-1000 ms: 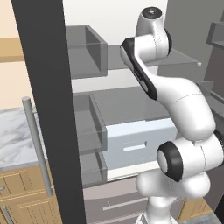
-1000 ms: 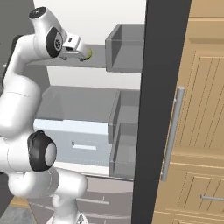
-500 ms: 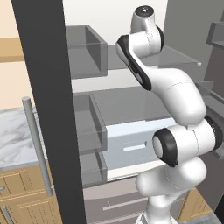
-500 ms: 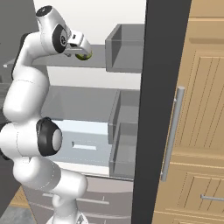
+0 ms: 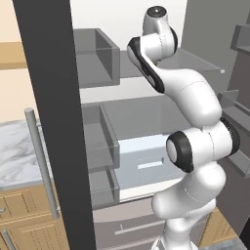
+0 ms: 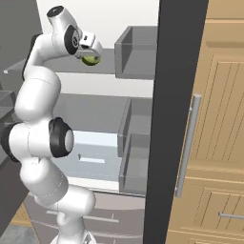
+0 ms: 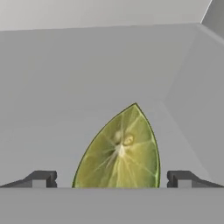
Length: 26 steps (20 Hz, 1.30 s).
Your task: There is a bowl on the dining counter. Grab a lemon wedge from the fridge and place it in the bowl. Then get the liquor bottle and glass cup from the cabinet and place them next to the bowl.
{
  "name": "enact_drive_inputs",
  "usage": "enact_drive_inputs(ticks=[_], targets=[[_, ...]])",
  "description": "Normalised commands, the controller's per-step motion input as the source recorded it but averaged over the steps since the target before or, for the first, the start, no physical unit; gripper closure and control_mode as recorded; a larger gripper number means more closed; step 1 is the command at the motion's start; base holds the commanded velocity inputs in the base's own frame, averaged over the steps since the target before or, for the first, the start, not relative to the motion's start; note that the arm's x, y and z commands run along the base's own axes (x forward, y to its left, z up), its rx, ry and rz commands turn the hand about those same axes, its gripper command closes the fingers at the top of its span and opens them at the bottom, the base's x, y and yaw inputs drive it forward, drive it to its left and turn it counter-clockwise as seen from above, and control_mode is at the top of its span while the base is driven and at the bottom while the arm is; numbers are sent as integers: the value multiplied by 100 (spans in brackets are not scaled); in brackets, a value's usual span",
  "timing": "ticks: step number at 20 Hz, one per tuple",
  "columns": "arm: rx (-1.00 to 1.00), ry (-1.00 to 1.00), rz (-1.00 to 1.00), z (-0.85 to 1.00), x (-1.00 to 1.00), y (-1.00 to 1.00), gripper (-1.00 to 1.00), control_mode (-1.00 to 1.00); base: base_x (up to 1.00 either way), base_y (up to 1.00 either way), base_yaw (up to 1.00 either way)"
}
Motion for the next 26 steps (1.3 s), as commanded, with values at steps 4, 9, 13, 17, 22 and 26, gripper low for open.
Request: enact_drive_inputs(ticks=[4,9,13,17,22,26], targets=[[0,1,0,-1,31,0,-100,-100,0,0,0],[0,0,-1,-8,6,-2,-100,-100,0,0,0],[0,0,0,-8,0,-11,-100,-100,0,0,0],[0,0,-3,-2,0,-19,-100,-100,0,0,0],[0,0,-3,-6,0,-10,-100,-100,0,0,0],[0,0,-1,-12,13,0,-100,-100,0,0,0]])
